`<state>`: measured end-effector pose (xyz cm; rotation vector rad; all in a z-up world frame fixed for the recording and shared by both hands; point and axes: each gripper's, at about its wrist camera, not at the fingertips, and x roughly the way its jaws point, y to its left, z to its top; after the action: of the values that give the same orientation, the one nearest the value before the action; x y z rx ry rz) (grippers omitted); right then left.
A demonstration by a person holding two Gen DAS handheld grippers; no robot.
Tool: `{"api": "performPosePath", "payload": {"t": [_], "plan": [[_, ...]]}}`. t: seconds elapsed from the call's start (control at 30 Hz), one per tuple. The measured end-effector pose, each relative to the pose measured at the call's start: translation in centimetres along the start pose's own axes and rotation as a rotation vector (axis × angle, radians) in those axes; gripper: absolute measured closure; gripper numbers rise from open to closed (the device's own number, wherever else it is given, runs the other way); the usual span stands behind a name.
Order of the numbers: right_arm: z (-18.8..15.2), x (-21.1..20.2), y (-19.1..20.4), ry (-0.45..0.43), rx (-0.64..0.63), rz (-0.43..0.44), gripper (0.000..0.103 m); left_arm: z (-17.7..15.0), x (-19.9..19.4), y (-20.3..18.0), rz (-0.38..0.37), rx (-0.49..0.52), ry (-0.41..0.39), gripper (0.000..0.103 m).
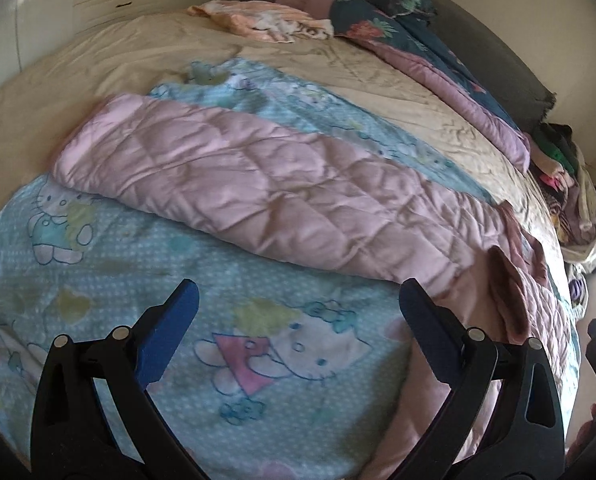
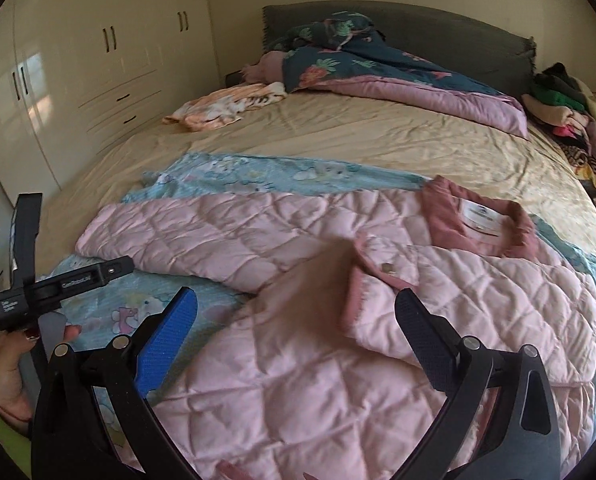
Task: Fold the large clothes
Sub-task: 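Move the left tool to the other sleeve cuff of the jacket, then grasp the other sleeve cuff with the left tool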
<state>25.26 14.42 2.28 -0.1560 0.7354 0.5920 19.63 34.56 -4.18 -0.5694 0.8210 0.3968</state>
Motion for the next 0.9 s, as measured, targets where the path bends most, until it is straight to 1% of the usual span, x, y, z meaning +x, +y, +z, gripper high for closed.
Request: {"api": "performPosePath", "payload": {"t": [0.37, 0.53, 0.7, 0.77, 0.9], "plan": [[0.4, 3.3, 5.4, 0.042, -0.093, 0.064, 0.004, 0.8, 1.1, 4.1, 0.029, -0.068, -0.008, 0.009], [0.1, 4.7, 7.4, 0.073, -0.118, 0.097, 0.004, 1.1, 1.6, 6.3, 0.019, -0.134, -0.009, 0.009], [-0.4, 5.5, 7.9, 0.087, -0.122, 0.102, 0.004, 1.7, 2.9, 9.1, 0.01, -0.239, -0.016, 0.009], [-0.6, 5.5, 7.6, 0.089, -0.117, 0.097, 0.004, 2.2, 3.7, 10.4, -0.002, -0.295, -0.019, 0.009], [-0.8, 5.1, 6.2, 0.084, -0.09, 0.083, 0.004, 3.4, 5.0, 12.1, 0.008, -0.355, -0.041, 0.009]]}}
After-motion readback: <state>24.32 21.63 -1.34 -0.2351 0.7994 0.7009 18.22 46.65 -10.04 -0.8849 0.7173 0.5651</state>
